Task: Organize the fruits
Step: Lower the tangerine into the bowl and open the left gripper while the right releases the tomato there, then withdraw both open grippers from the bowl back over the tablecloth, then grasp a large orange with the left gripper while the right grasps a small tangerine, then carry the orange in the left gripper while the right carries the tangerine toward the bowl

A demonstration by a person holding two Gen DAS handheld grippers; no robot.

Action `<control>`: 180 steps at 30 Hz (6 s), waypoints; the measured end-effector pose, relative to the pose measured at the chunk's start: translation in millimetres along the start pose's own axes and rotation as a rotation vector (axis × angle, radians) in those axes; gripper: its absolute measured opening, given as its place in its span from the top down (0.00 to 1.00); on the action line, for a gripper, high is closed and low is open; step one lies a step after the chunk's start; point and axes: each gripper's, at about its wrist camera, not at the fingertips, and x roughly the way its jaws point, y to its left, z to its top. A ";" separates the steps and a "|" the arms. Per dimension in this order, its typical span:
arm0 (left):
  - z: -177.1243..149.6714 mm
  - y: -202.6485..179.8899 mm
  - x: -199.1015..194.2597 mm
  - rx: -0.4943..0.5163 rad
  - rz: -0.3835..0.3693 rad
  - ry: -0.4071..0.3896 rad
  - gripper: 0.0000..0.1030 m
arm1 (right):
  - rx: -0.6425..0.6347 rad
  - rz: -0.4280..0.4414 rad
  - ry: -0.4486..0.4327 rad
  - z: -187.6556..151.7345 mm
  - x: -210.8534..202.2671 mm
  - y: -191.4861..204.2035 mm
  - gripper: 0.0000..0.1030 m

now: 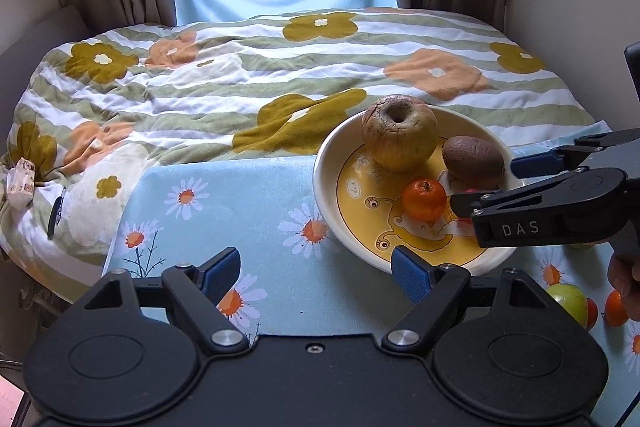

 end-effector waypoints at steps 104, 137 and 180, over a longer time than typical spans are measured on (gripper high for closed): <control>-103.3 -31.3 -16.9 -0.108 0.060 0.020 0.37 | 0.146 -0.036 0.036 -154.8 -82.4 -70.3 0.45; -57.6 -27.7 -130.0 -0.096 0.029 -0.133 0.37 | 0.117 0.004 -0.086 -80.9 -177.3 -44.0 0.52; 57.2 -3.9 76.0 0.244 -0.218 0.033 0.37 | 0.357 -0.187 0.016 18.2 -47.2 -17.7 0.51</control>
